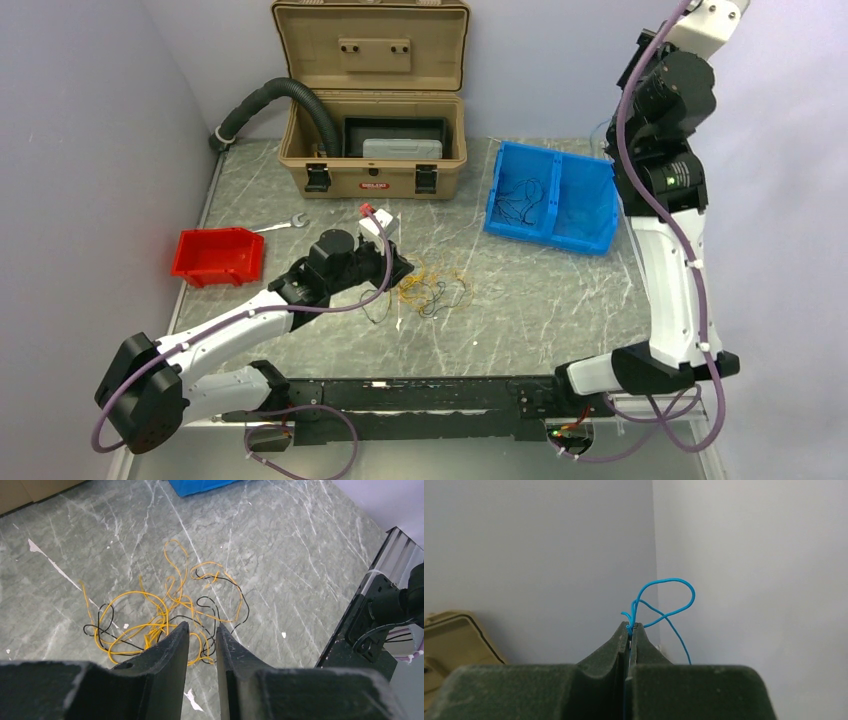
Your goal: Untangle the cables
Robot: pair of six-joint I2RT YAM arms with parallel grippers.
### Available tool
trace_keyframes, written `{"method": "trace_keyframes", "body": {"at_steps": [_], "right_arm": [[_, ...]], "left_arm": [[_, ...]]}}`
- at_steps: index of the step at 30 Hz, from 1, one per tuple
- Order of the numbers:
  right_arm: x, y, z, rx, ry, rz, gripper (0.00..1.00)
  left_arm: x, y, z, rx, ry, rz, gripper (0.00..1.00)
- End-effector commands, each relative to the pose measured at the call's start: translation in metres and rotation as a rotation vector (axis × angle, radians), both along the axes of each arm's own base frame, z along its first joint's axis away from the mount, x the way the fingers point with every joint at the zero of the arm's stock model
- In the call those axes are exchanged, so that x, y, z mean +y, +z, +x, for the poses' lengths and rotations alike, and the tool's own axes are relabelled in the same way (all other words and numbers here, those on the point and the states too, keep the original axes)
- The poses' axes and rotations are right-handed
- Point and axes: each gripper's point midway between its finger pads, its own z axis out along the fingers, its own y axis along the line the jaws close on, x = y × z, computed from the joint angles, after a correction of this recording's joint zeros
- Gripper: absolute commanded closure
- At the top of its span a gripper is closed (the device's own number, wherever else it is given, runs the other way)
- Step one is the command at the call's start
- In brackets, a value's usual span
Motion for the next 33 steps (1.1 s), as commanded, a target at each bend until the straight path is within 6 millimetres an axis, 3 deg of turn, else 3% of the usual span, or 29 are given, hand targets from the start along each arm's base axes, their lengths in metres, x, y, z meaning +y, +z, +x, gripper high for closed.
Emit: {"method": "trace_keyframes", "body": {"at_steps": [1, 15, 23, 33], "right_arm": [[-0.003, -0.017, 0.019, 0.038, 0.062, 0.062, 1.00], [-0.054, -0.068, 0.077, 0.109, 0.128, 0.271, 1.00], [-0.073, -0.083, 0.088, 0.122, 0.114, 0.324, 1.00], [-0.079, -0.055, 0.082, 0.064, 0.125, 0.325, 1.00]], "left_arm": [[-0.006, 0.029, 0.002, -0.060, -0.030, -0.041, 0.69], [-0.006, 0.036, 0.001, -0.068, -0.038, -0.037, 0.68], [-0.007, 0.039, 0.002, -0.073, -0.043, -0.023, 0.68], [-0.008, 0.042, 0.002, -0.076, -0.047, -0.029, 0.68]]}}
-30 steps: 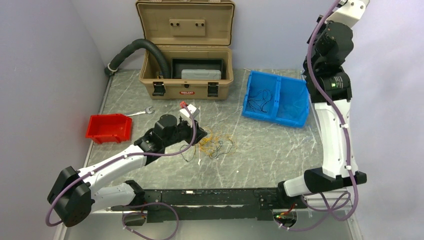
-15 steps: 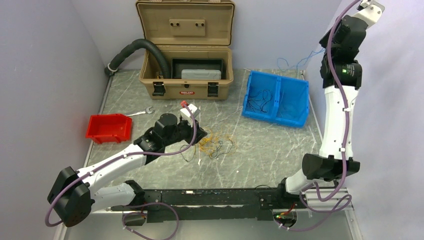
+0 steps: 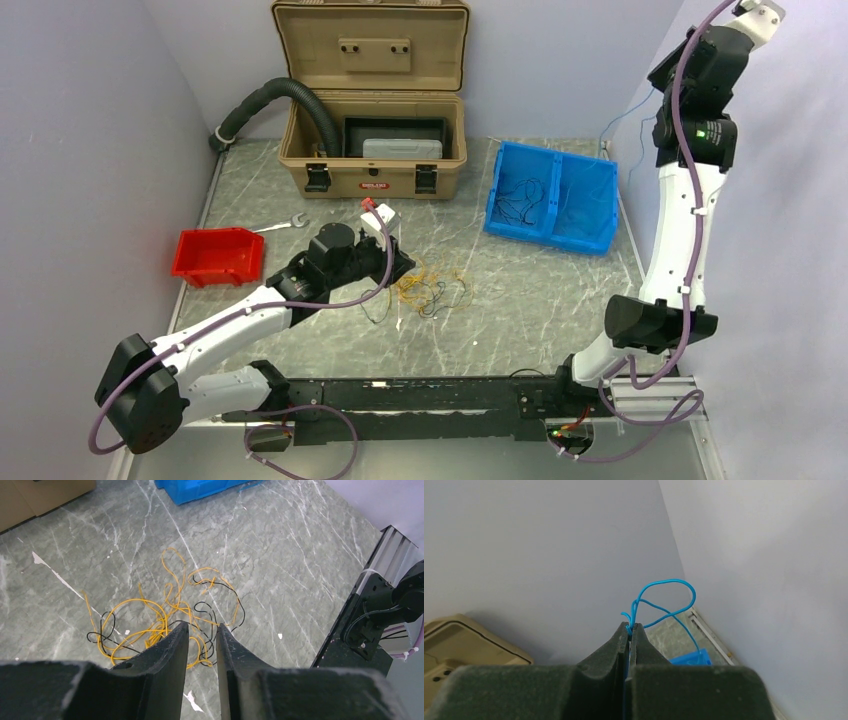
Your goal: Untangle the cables
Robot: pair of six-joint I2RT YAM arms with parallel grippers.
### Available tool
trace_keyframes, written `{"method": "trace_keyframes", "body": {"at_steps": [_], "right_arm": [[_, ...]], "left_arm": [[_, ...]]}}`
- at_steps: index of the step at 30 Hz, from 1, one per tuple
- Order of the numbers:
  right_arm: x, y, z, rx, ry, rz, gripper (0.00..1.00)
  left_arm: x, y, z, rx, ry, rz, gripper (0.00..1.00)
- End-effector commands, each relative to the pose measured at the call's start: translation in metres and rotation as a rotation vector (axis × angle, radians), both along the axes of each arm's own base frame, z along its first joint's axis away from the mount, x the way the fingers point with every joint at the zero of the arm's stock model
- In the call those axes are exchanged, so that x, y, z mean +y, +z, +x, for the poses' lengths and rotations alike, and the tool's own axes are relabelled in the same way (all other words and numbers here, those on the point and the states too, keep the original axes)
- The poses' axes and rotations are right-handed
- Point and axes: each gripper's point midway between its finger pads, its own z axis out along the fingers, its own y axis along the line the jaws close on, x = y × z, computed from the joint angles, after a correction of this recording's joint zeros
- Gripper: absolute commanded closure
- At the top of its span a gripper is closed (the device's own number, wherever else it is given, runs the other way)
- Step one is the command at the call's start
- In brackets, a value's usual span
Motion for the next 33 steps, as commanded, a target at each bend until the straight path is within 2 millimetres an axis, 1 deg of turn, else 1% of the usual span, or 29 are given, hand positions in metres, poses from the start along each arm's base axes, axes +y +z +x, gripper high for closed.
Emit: {"method": "trace_keyframes", "body": {"at_steps": [1, 4, 8, 17, 21, 24, 25, 29, 33], "right_arm": [[0.001, 0.033, -0.011, -0.088, 0.006, 0.002, 1.00], [0.001, 0.028, -0.012, -0.087, 0.004, 0.011, 1.00], [-0.003, 0.010, -0.007, -0.053, 0.003, 0.033, 1.00], [-0.010, -0.060, 0.008, 0.055, -0.001, 0.093, 1.00], [-0.018, -0.096, 0.009, 0.126, -0.026, 0.104, 1.00], [-0.023, -0.128, 0.008, 0.186, -0.044, 0.121, 1.00], [-0.025, -0.143, 0.008, 0.212, -0.051, 0.129, 1.00], [-0.026, -0.187, 0.005, 0.285, -0.058, 0.154, 1.00], [-0.025, -0.244, 0.000, 0.388, -0.073, 0.190, 1.00]], "left_arm": [[-0.004, 0.026, 0.001, -0.059, -0.023, -0.039, 0.68], [-0.003, 0.024, -0.001, -0.057, -0.024, -0.041, 0.68], [-0.001, 0.022, -0.003, -0.050, -0.021, -0.036, 0.68], [0.000, 0.024, -0.002, -0.051, -0.018, -0.034, 0.68], [-0.001, 0.022, -0.003, -0.046, -0.021, -0.033, 0.68], [-0.001, 0.020, -0.003, -0.043, -0.023, -0.031, 0.68], [-0.001, 0.020, -0.003, -0.042, -0.022, -0.031, 0.68], [-0.003, 0.021, -0.003, -0.038, -0.025, -0.033, 0.68], [-0.003, 0.019, -0.004, -0.036, -0.025, -0.036, 0.68]]}}
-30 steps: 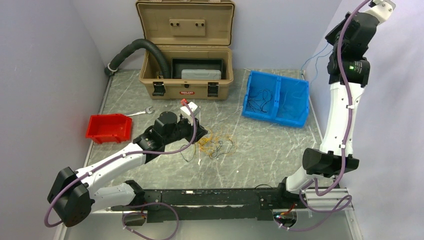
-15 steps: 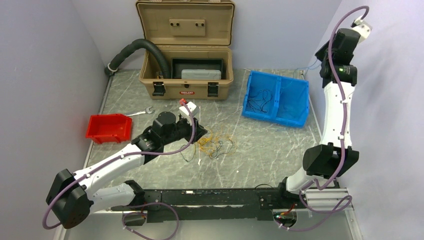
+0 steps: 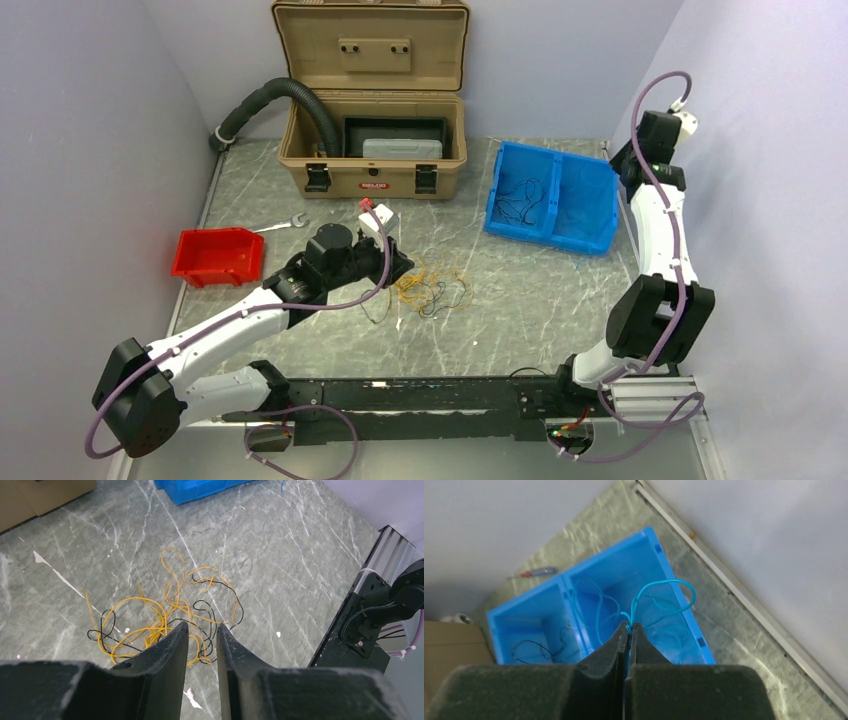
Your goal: Untangle the cables
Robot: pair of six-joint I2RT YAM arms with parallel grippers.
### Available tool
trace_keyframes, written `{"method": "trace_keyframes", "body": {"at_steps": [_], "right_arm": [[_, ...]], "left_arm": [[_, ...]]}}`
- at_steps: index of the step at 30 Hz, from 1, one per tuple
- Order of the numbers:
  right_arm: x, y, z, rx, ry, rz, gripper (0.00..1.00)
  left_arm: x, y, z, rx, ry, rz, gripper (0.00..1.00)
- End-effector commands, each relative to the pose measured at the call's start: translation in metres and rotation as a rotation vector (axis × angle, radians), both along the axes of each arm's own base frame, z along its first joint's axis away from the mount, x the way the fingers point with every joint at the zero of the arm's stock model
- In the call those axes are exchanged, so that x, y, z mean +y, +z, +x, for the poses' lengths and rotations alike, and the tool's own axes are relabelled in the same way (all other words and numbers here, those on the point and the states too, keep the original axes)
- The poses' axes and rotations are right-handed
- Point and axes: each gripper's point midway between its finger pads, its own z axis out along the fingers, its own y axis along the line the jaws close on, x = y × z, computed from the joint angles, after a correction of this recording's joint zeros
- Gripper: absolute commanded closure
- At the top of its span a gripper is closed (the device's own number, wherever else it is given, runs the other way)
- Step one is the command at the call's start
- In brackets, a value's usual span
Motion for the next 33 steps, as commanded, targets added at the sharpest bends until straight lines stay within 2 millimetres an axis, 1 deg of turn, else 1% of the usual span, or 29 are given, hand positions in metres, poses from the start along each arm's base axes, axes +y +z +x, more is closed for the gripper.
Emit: {"method": "trace_keyframes", "body": {"at_steps": [1, 6, 8, 11, 13, 16, 18, 20, 22, 23, 24, 25, 27, 28, 31, 33], "right_arm": [[-0.001, -0.026, -0.002, 0.003, -0.023, 0.025, 1.00], [0.001, -0.095, -0.009, 0.149, -0.036, 0.082, 1.00], [0.002, -0.121, -0.013, 0.216, -0.048, 0.104, 1.00], [0.000, -0.153, -0.017, 0.316, -0.073, 0.123, 1.00], [-0.001, -0.171, -0.018, 0.373, -0.083, 0.135, 1.00], [0.004, -0.186, -0.013, 0.409, -0.056, 0.169, 1.00], [0.012, -0.188, -0.002, 0.395, -0.009, 0.203, 1.00], [0.021, -0.184, 0.010, 0.372, 0.047, 0.241, 0.97], [0.029, -0.175, 0.019, 0.341, 0.094, 0.269, 0.90], [0.030, -0.170, 0.021, 0.325, 0.100, 0.266, 0.87], [0.035, -0.165, 0.023, 0.307, 0.124, 0.280, 0.82], [0.036, -0.162, 0.023, 0.297, 0.130, 0.282, 0.77], [0.036, -0.154, 0.020, 0.286, 0.133, 0.276, 0.59], [0.037, -0.150, 0.018, 0.280, 0.135, 0.271, 0.54], [0.040, -0.136, 0.007, 0.260, 0.148, 0.256, 0.50], [0.042, -0.126, -0.002, 0.243, 0.155, 0.245, 0.46]], "left_arm": [[-0.006, 0.015, -0.001, -0.034, -0.026, -0.034, 0.68], [-0.006, 0.014, -0.002, -0.029, -0.029, -0.033, 0.68], [-0.006, 0.013, -0.003, -0.031, -0.031, -0.033, 0.68], [-0.005, 0.012, -0.003, -0.032, -0.027, -0.030, 0.68], [-0.005, 0.011, -0.003, -0.033, -0.027, -0.031, 0.68], [-0.005, 0.009, -0.004, -0.028, -0.032, -0.031, 0.68], [-0.006, 0.010, -0.004, -0.028, -0.033, -0.035, 0.68], [-0.005, 0.009, -0.005, -0.030, -0.034, -0.033, 0.68], [-0.005, 0.009, -0.005, -0.030, -0.034, -0.031, 0.68], [-0.004, 0.009, -0.005, -0.029, -0.033, -0.029, 0.68], [-0.004, 0.009, -0.005, -0.031, -0.031, -0.029, 0.68], [-0.003, 0.009, -0.006, -0.031, -0.030, -0.028, 0.68], [-0.002, 0.009, -0.006, -0.034, -0.027, -0.027, 0.68], [-0.001, 0.009, -0.006, -0.035, -0.027, -0.028, 0.68], [-0.001, 0.008, -0.007, -0.033, -0.030, -0.027, 0.67], [-0.002, 0.008, -0.008, -0.031, -0.034, -0.026, 0.66]]}}
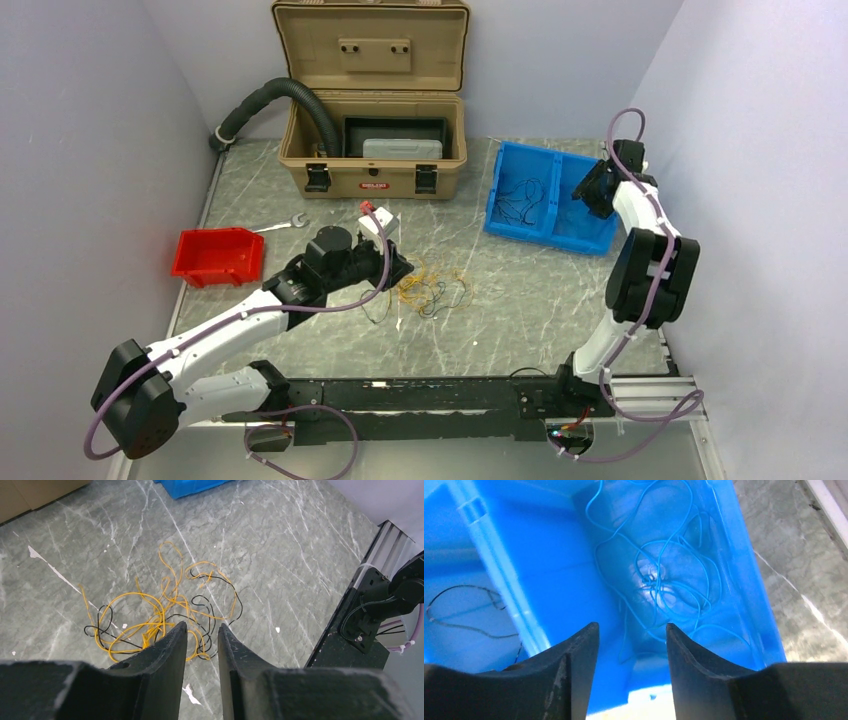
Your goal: Untangle the cables
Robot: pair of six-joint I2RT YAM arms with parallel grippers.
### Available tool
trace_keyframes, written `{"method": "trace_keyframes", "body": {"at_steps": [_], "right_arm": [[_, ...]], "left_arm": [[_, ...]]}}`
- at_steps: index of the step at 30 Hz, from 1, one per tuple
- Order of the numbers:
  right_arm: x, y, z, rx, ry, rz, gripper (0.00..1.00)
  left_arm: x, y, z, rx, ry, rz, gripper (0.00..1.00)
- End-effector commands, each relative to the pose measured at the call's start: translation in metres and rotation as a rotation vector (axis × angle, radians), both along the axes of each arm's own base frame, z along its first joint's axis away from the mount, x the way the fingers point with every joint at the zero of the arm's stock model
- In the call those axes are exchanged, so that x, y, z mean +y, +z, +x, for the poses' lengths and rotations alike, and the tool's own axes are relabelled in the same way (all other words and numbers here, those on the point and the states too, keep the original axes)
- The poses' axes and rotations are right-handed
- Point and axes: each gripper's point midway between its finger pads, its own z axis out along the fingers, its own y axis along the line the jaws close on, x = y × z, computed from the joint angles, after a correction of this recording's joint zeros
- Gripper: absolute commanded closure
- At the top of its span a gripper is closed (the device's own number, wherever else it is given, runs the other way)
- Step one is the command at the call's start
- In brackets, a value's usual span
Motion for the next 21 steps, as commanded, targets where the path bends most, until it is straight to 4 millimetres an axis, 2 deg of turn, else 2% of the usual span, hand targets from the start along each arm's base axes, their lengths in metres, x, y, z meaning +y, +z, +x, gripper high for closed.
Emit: {"method": "trace_keyframes", "body": {"at_steps": [1, 5, 6, 8, 9, 14, 17, 21], "right_arm": [[0.007, 0.053, -0.013, -0.121, 0.031, -0.021, 0.40], [0.026, 0.081, -0.033, -0.207, 0.079, 0.011, 0.22], [0.033, 0.088, -0.037, -0.235, 0.096, 0.015, 0.13], [0.054, 0.098, -0.046, -0.277, 0.158, 0.011, 0.03], [0.065, 0.101, -0.051, -0.284, 0.188, 0.002, 0.01], [0.126, 0.106, -0.074, -0.266, 0.373, -0.064, 0.00], [0.170, 0.105, -0.093, -0.282, 0.524, -0.035, 0.00], [0.215, 0.096, -0.124, -0.293, 0.654, 0.010, 0.01]], "left_arm": [[-0.004, 0.013, -0.004, -0.037, -0.028, -0.031, 0.65], [-0.007, 0.010, -0.005, -0.024, -0.040, -0.035, 0.61], [-0.007, 0.010, -0.005, -0.016, -0.041, -0.035, 0.59], [-0.009, 0.009, -0.005, 0.000, -0.042, -0.033, 0.53], [-0.009, 0.008, -0.005, 0.008, -0.040, -0.030, 0.51], [0.000, 0.001, -0.002, 0.039, 0.016, -0.009, 0.36], [0.006, -0.006, 0.002, 0.068, 0.071, 0.010, 0.26], [0.015, -0.025, 0.002, 0.151, 0.128, 0.076, 0.16]]}}
